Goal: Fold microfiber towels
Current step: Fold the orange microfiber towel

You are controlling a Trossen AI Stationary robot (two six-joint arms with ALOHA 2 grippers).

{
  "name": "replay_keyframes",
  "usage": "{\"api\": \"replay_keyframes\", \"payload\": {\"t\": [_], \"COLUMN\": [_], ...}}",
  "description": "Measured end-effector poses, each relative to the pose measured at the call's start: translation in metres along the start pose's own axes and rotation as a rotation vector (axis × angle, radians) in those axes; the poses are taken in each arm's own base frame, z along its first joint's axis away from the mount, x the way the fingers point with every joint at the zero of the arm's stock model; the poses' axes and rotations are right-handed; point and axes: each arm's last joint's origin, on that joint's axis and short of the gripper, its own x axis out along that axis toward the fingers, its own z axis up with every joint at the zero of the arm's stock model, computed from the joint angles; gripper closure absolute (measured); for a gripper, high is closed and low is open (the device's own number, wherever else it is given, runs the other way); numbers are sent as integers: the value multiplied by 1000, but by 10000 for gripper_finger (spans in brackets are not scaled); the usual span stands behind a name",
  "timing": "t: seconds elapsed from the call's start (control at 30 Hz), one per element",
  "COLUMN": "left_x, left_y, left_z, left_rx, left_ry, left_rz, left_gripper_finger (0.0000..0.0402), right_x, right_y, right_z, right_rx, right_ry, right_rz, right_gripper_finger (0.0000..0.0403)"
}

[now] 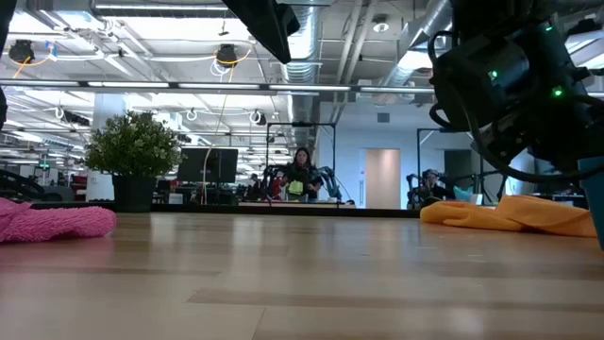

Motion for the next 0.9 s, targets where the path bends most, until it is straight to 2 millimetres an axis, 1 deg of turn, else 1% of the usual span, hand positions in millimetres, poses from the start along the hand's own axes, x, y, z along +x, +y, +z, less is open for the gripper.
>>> {"api": "replay_keyframes", "payload": {"t": [0.1, 0.3, 0.33, 0.5, 0.67, 0.9], "left_x": [0, 0, 0, 0, 0, 0], "left_y": [0, 0, 0, 0, 0, 0], "left_z": [0, 0, 0, -1, -3, -3], "left_rx": [0, 1, 0, 0, 0, 0], "left_ry": [0, 0, 0, 14, 28, 36], "left_rz": [0, 0, 1, -1, -1, -1], "left_gripper_finger": [274, 274, 274, 274, 274, 274], "right_x": [0, 0, 0, -1, -3, -26], "right_y": [0, -1, -1, 1, 0, 0], "right_z": [0, 0, 0, 0, 1, 9], "right_rx": [-12, -17, -19, -26, -22, -11], "right_ry": [1, -8, -20, -77, -108, -215], "right_rz": [0, -11, -29, -112, -141, -151], "right_gripper_finger": [308, 384, 391, 386, 397, 399]}}
